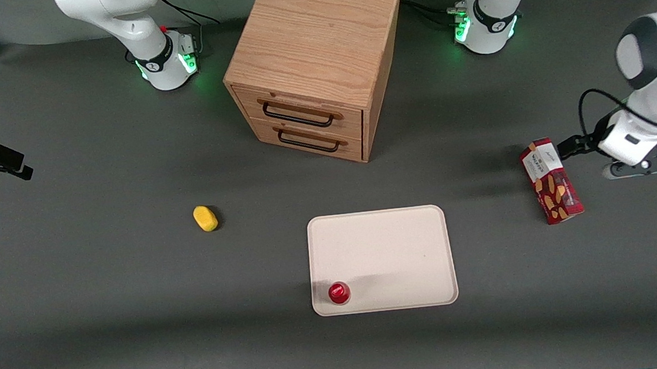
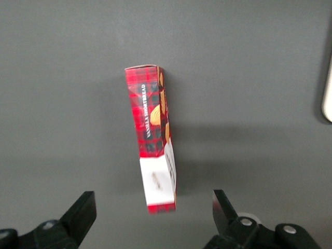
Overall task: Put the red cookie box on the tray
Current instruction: 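Move the open left gripper down over the red plaid shortbread box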
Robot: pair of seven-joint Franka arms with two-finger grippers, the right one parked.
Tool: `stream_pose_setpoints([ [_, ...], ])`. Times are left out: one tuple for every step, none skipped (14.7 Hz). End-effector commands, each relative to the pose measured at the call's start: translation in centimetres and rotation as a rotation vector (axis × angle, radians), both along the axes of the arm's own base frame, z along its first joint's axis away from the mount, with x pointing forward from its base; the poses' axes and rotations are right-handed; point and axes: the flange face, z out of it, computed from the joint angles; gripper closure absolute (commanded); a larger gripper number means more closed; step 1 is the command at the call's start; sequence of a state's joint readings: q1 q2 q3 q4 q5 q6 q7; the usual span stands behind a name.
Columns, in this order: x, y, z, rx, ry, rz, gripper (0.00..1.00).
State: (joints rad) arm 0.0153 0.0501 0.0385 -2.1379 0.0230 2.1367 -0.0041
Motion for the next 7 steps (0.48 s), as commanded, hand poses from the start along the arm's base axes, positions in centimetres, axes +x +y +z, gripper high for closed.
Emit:
stream_pose_setpoints([
  [-0.6,0.1,-3.1,-0.008,-0.039,-0.009,0.0],
  [-0.3,0.3,-4.2,-0.008,-0.042,-0.007,0.0],
  [0.2,0.6,-5.2,-0.005,-0.058,-0.003,0.0],
  [0.6,0.6,-6.5,-0.003,-0.074,-0.006,0.0],
  [1.0,1.0,-7.9,-0.001,-0.092,-0.007,0.0],
  [1.3,1.2,-9.1,0.001,-0.112,-0.028,0.0],
  [1.3,1.5,-10.1,-0.003,-0.126,-0.034,0.0],
])
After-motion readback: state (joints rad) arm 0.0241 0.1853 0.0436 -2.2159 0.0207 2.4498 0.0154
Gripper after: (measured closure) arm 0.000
